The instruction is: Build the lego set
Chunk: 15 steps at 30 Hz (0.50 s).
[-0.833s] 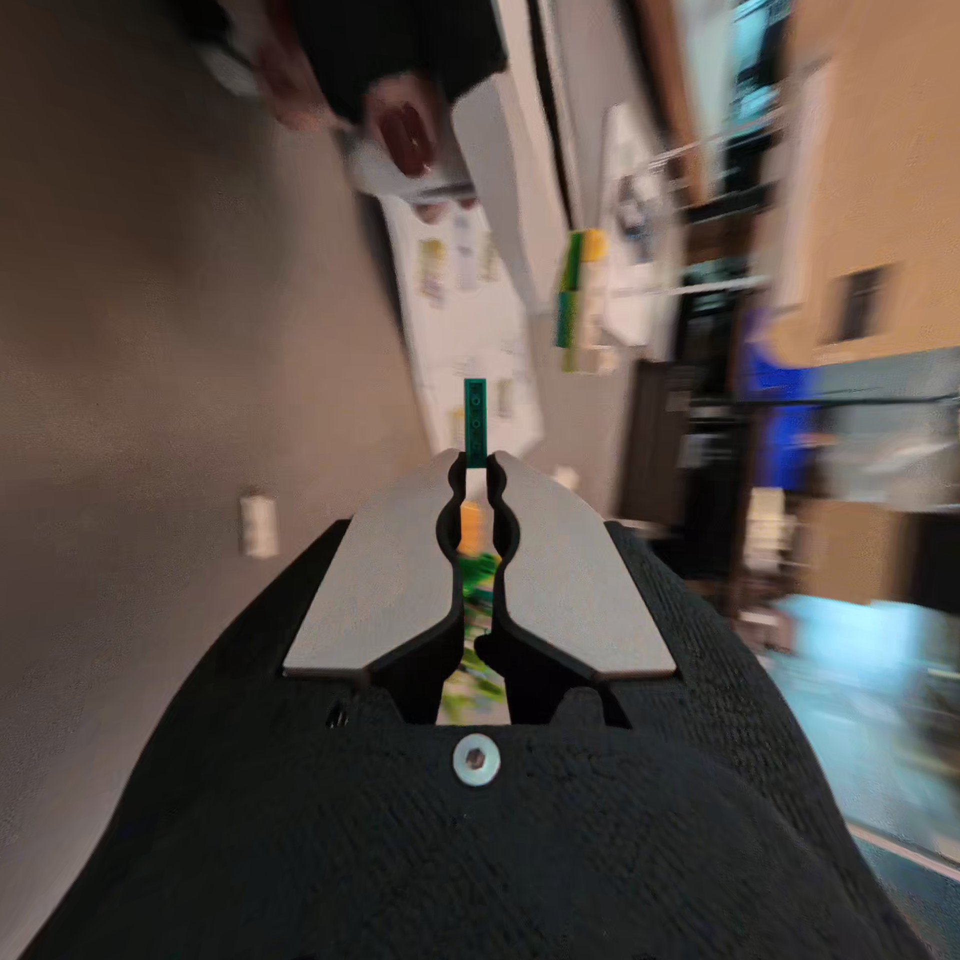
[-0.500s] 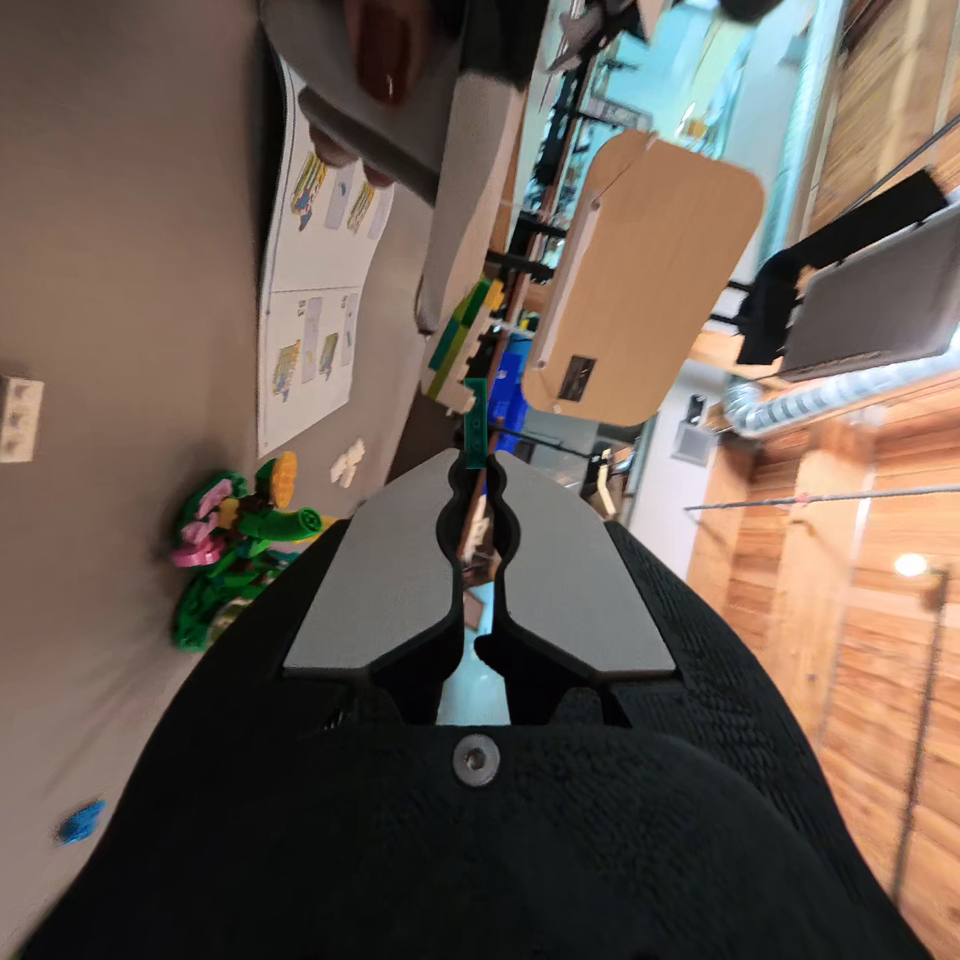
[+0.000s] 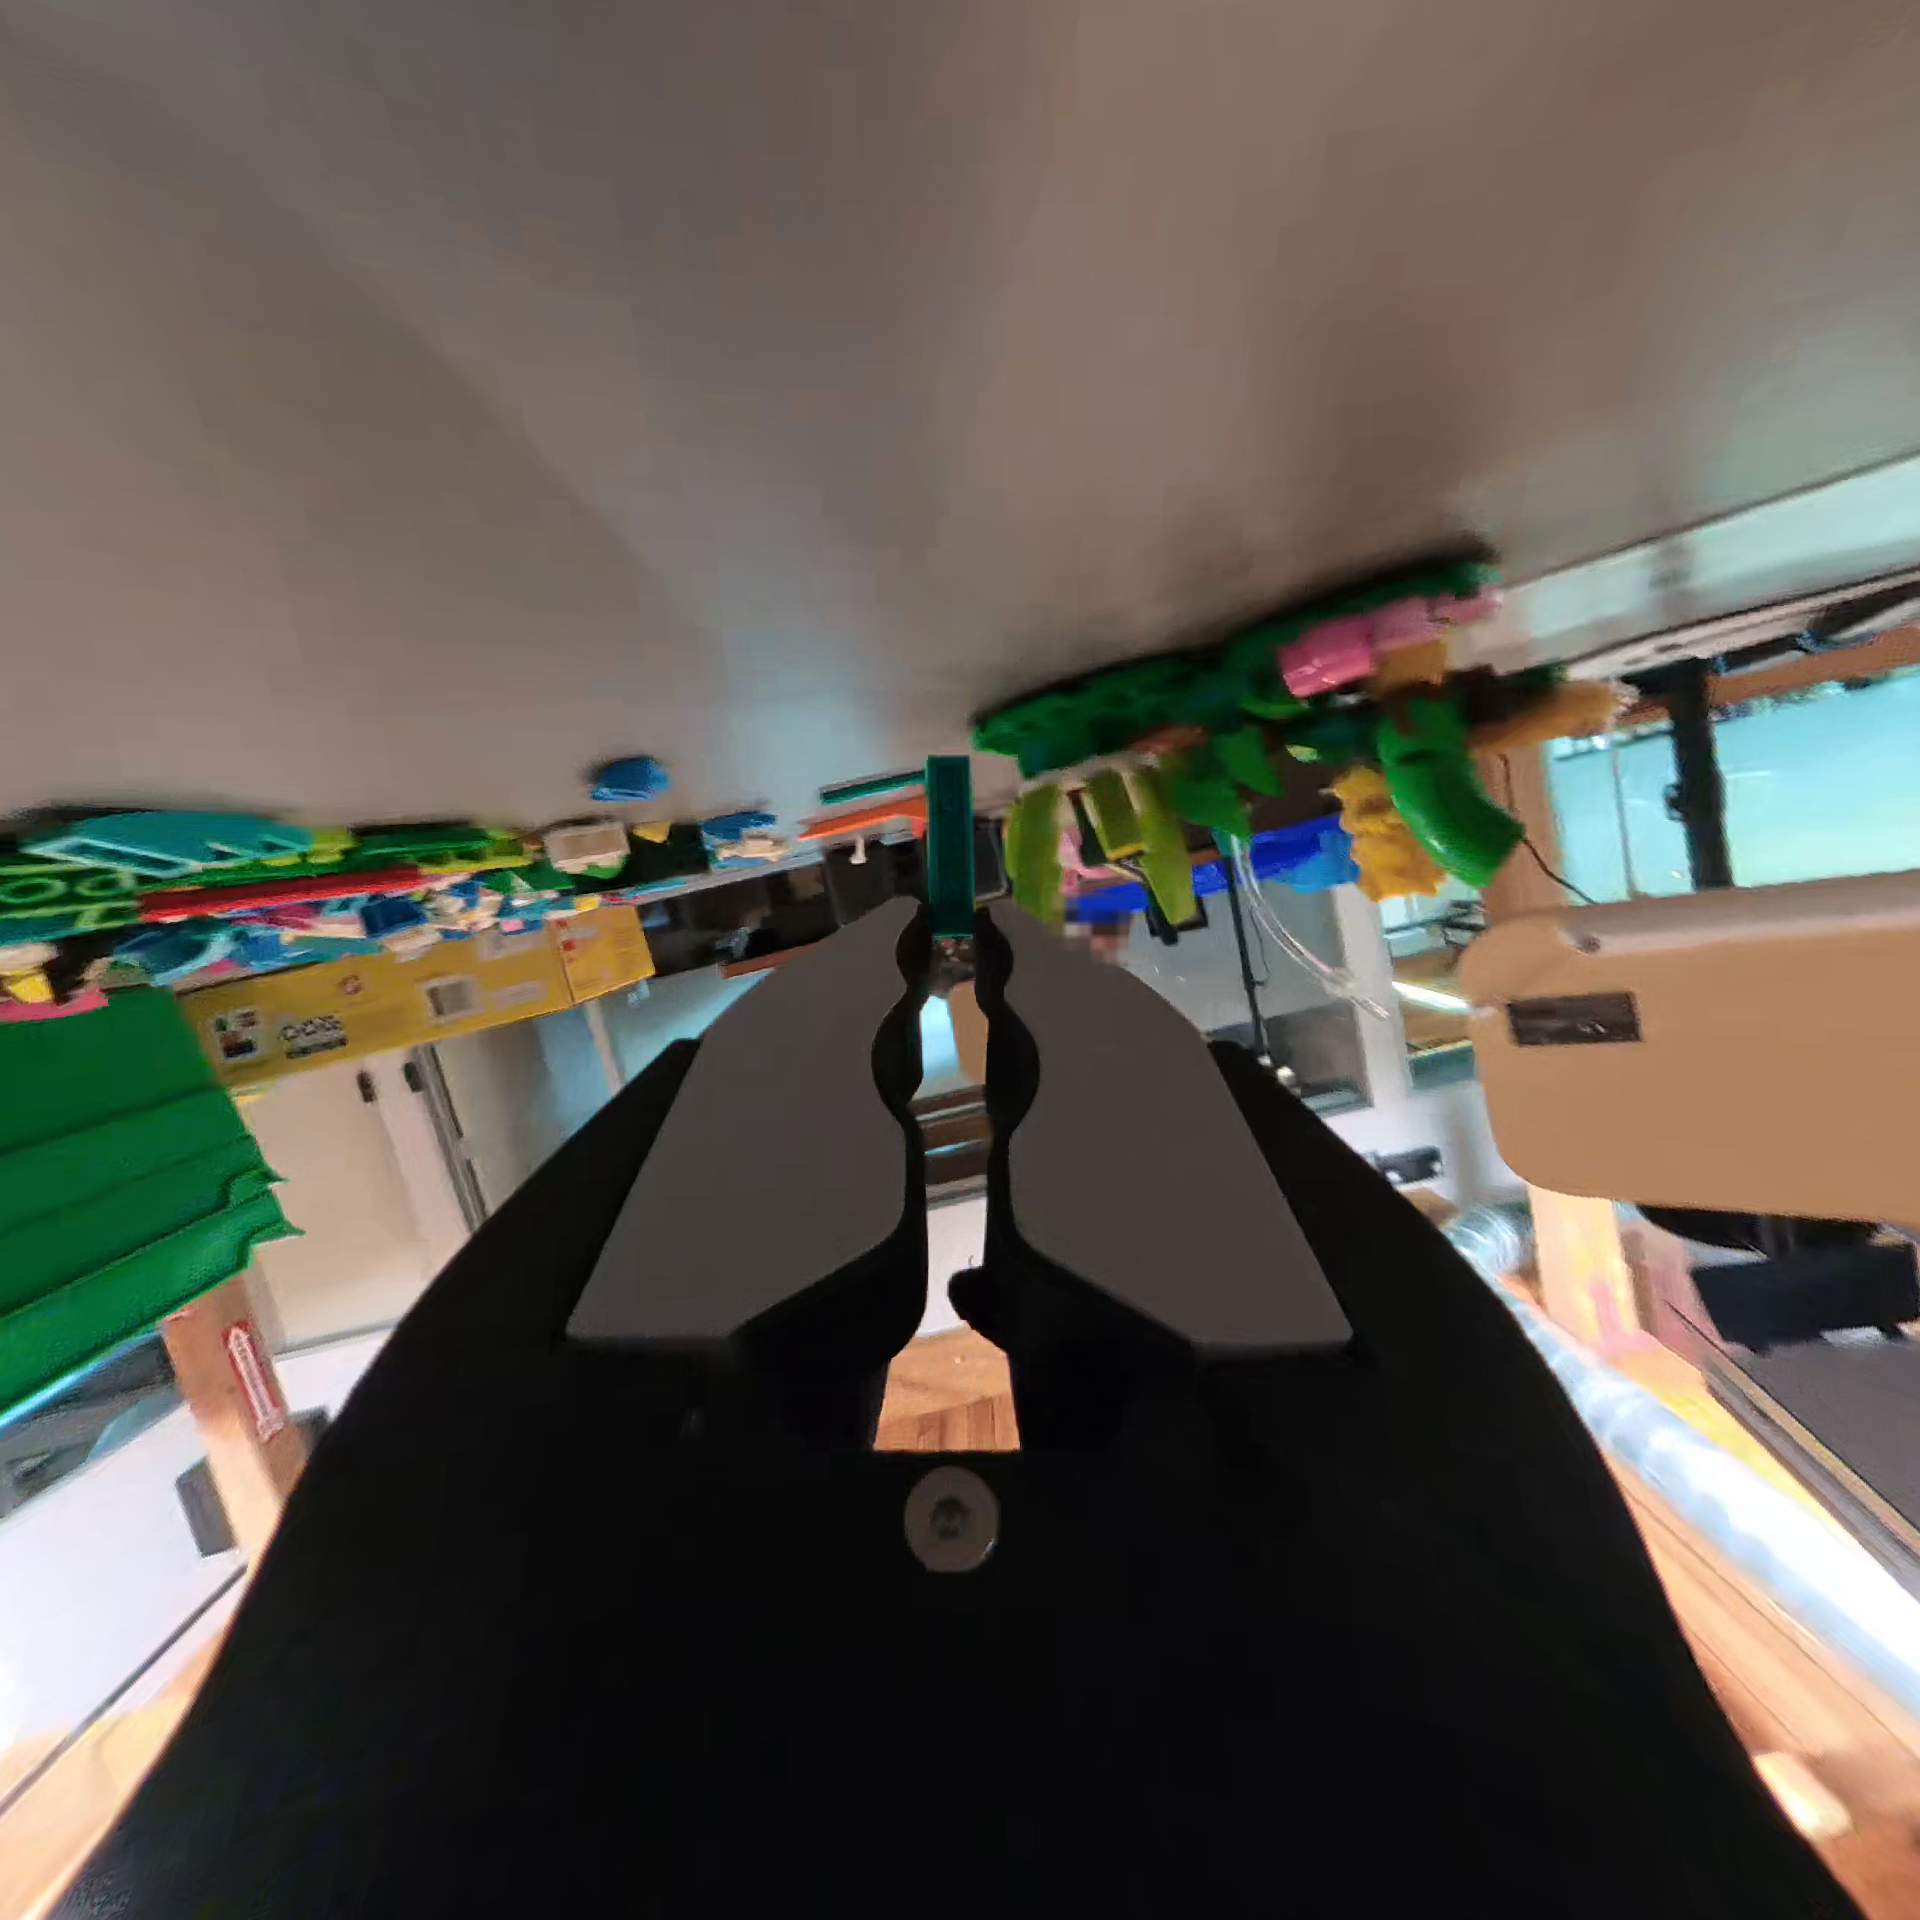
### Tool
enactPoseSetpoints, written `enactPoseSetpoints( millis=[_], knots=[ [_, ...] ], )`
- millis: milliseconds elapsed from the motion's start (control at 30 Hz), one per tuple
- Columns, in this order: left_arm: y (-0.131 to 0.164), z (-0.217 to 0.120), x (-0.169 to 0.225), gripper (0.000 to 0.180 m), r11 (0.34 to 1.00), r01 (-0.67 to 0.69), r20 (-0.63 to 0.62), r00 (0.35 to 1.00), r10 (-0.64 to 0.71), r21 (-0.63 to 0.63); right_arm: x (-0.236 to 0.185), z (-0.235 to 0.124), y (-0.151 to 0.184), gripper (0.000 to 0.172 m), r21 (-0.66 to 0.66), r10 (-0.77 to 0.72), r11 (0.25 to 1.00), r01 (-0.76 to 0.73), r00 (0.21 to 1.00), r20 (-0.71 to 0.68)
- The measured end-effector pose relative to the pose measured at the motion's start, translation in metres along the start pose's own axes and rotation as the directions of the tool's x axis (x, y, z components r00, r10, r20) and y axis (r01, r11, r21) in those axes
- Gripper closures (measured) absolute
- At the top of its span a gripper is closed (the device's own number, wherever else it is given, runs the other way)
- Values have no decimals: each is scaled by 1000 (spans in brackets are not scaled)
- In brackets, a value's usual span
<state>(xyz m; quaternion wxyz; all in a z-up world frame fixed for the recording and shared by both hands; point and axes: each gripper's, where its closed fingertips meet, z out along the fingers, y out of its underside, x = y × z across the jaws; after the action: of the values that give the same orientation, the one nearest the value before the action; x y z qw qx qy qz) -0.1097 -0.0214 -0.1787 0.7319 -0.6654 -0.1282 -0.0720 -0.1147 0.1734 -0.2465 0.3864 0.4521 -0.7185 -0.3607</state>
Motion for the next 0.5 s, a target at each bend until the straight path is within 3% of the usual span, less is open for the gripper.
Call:
enactPoseSetpoints(
  millis=[333, 500],
  knots=[
    [0, 0, 0, 173, 1000, 2, -4, 1000, -2, 3, 0, -5, -18, 166, 64, -43, 997, 41, 999, 32],
    [0, 0, 1, 173, 1000, -1, -5, 1000, 1, 4, 7, -19, -38, 166, 120, 18, 993, -22, 999, 34]
  ],
)
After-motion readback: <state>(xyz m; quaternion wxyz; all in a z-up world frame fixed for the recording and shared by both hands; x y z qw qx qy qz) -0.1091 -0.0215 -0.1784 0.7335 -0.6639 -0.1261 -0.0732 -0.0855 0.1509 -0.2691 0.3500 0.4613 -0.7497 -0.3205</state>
